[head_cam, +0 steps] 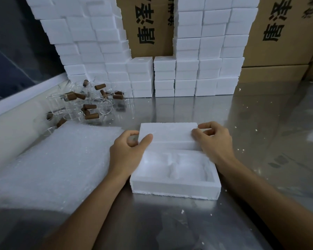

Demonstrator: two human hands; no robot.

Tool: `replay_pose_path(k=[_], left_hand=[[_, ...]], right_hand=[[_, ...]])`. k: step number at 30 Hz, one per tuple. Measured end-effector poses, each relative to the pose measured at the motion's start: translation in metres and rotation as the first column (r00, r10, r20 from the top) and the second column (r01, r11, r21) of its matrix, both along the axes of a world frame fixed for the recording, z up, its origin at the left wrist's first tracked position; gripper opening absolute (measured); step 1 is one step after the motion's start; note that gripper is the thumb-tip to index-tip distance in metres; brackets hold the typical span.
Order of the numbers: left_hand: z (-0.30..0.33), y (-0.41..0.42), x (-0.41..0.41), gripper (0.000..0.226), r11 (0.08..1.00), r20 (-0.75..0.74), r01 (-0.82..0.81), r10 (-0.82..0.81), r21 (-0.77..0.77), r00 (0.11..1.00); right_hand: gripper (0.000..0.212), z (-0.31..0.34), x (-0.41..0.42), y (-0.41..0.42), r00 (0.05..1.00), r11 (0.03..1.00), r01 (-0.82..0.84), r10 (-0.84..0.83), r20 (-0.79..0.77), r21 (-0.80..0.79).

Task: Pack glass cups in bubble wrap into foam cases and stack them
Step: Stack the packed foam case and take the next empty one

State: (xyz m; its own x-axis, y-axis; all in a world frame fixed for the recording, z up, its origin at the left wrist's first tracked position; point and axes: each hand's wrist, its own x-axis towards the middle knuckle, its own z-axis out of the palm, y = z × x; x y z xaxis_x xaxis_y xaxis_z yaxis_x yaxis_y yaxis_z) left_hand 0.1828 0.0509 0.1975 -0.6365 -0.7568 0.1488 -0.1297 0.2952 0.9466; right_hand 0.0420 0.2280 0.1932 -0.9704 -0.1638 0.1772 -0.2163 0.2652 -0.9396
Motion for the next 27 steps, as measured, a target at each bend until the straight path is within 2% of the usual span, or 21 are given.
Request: replay_pose_path(k=[6,9,13,18,19,21,23,25,27], left_hand=[[0.002,-0.019,-0.005,0.022,0.997,-0.009,-0.076,0.076,-0.006,0.997],[0.000,-0.029,-0.005,0.020,0.993,-0.038,-0.116,0.115,-0.003,0.993],[-0.006,-0.035,-0.004,0.015,0.999,-0.080,-0.025,0.023,-0.032,0.997],[-0.005,-0.038,-0.002,0.018,0.992,-0.065,0.111,-0.114,-0.057,0.991],[-0.005,-0.039,-0.002,0.018,0.987,-0.054,0.143,-0.147,-0.067,0.988],[-0.003,-0.042,-0.001,0.020,0.976,-0.035,0.201,-0.205,-0.082,0.978],[-0.003,-0.045,-0.001,0.020,0.971,-0.032,0.222,-0.225,-0.088,0.974],[-0.004,-0.046,-0.001,0.018,0.969,-0.041,0.217,-0.223,-0.118,0.974],[-0.005,-0.047,-0.002,0.014,0.965,-0.060,0.212,-0.223,-0.152,0.973]], right_hand=[[0.009,0.003,-0.014,-0.034,0.997,0.997,0.038,-0.035,0.064,-0.060],[0.022,0.004,-0.017,-0.046,0.996,0.994,0.059,-0.053,0.076,-0.088],[0.030,-0.003,-0.014,-0.044,0.997,0.991,0.059,-0.053,0.053,-0.120],[0.006,0.000,-0.012,-0.042,0.998,0.994,0.003,0.004,0.060,-0.108],[0.005,0.002,-0.012,-0.042,0.998,0.998,-0.020,0.023,0.056,-0.066],[0.012,0.008,-0.013,-0.043,0.999,0.992,-0.037,0.039,-0.018,0.120],[0.016,0.018,-0.011,-0.047,0.977,0.929,-0.002,0.081,-0.197,0.371],[0.022,0.031,-0.009,-0.062,0.922,0.837,-0.019,0.227,-0.314,0.547],[0.018,0.044,-0.005,-0.088,0.878,0.793,-0.162,0.387,-0.281,0.587]])
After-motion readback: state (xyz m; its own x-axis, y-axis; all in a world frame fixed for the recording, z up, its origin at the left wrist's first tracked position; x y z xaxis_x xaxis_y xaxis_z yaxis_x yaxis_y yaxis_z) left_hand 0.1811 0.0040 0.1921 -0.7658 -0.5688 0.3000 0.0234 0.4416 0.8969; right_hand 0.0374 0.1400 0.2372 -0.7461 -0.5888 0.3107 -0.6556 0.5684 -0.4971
